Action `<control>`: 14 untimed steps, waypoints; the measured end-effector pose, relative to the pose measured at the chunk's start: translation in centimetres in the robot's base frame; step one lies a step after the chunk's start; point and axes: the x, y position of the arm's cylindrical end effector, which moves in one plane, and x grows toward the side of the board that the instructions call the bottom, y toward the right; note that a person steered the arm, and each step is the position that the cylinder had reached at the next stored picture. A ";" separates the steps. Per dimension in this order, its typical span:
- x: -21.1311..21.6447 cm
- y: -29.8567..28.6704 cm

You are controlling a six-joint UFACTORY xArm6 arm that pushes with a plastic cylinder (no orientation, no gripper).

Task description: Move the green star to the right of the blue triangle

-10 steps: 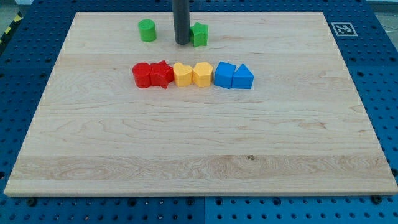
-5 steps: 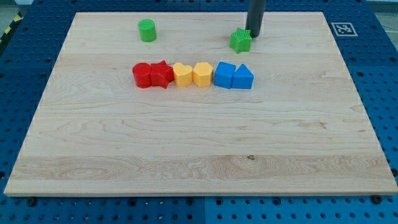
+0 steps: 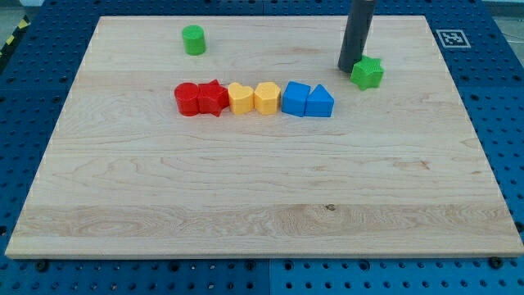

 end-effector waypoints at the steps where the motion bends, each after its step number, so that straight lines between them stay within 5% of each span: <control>1: -1.6 0.5; 3: 3.2 3.7; 6: 4.6 13.6; 8: 6.7 4.4; 14: 5.6 1.7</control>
